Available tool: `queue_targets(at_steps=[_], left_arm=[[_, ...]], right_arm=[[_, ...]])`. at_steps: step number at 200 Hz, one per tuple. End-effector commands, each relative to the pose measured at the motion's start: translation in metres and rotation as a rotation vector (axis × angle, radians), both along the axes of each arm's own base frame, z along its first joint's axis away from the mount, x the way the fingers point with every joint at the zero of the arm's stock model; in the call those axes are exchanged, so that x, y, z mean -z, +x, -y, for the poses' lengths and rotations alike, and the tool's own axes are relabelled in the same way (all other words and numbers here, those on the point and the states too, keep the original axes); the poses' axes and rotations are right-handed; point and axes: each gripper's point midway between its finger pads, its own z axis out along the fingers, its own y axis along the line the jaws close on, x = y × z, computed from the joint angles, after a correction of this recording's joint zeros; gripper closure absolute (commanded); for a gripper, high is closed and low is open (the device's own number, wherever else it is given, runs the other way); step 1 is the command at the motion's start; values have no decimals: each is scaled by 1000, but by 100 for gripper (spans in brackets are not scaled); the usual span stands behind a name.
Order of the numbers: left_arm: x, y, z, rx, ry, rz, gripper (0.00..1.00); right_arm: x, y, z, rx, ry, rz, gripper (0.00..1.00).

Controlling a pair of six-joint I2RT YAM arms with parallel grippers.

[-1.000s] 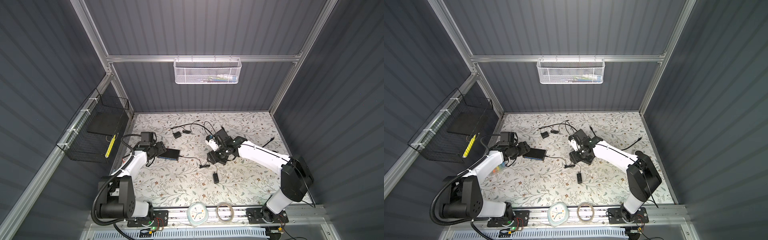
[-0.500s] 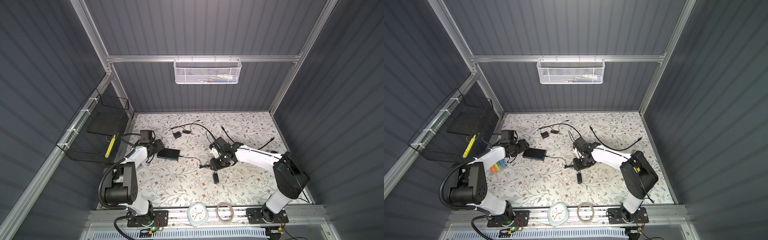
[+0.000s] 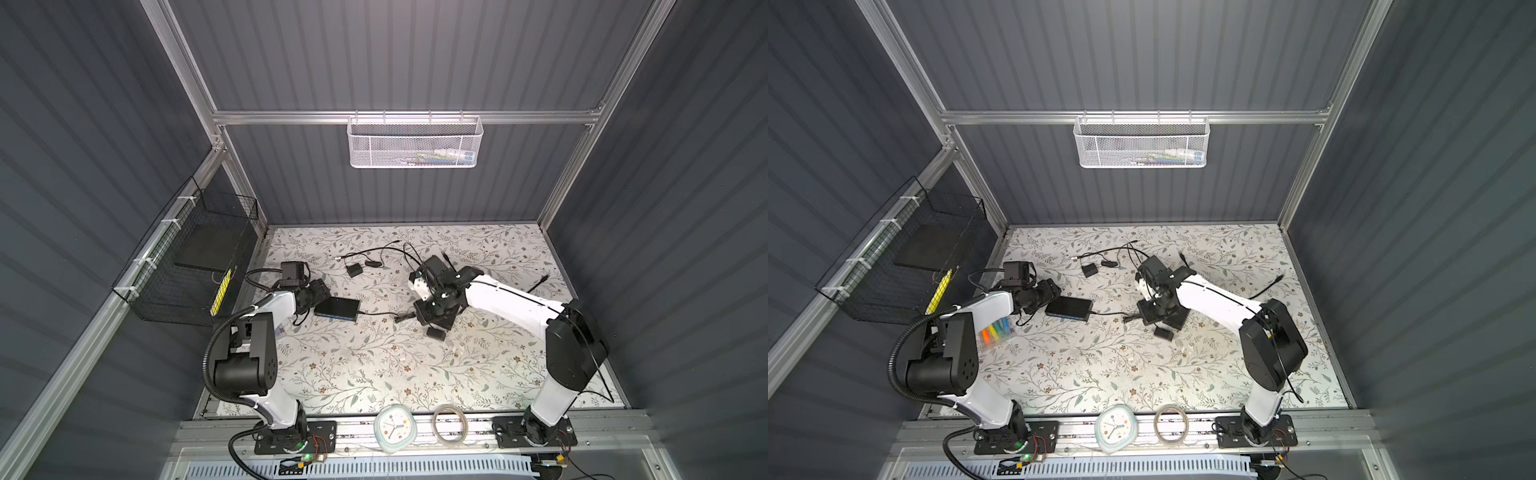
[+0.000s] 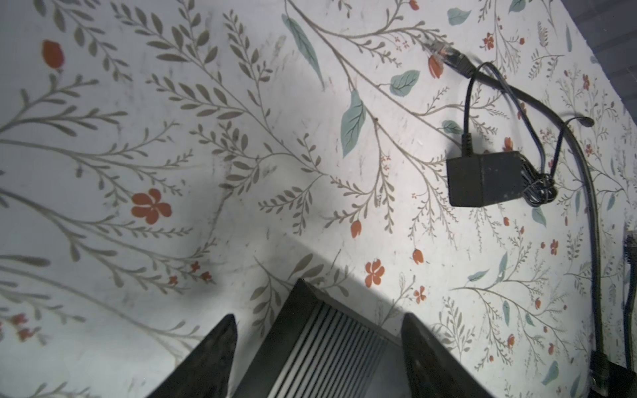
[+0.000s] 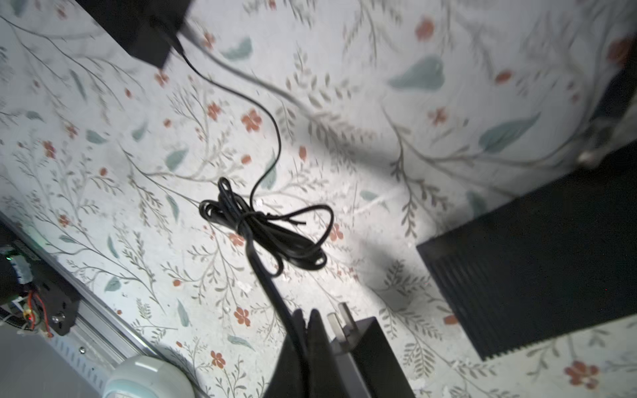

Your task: Insert the plug into the switch port

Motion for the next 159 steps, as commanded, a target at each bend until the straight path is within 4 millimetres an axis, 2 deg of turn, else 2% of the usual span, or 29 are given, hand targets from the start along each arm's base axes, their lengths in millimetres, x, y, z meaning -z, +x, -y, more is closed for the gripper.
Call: queue_targets(at_steps=[1, 26, 63, 77, 107, 124, 143, 159], left_arm=[[0, 7, 8, 31, -38, 18, 25], [4, 5, 11, 51, -46, 13, 25], [7, 3, 14, 73, -54, 15, 25], [9, 3, 18, 83, -71, 14, 25], [10, 3, 22, 91, -97, 18, 26], [12, 3, 23, 92, -103, 19, 27], [12, 4, 25, 92, -120, 26, 27], [12, 4, 25, 94, -123, 25, 28]], right_arm=[[-2, 20, -3, -84, -86, 60, 100], [-11, 59, -37, -120, -56, 115, 100], [-10, 113, -87, -140, 5, 168, 100], [-11, 124, -106, -135, 63, 166, 100], [-1, 133, -138, -118, 178, 131, 100], [7, 130, -154, -124, 223, 118, 100], [20, 118, -175, -174, 282, 94, 100], [34, 111, -183, -184, 279, 65, 100]])
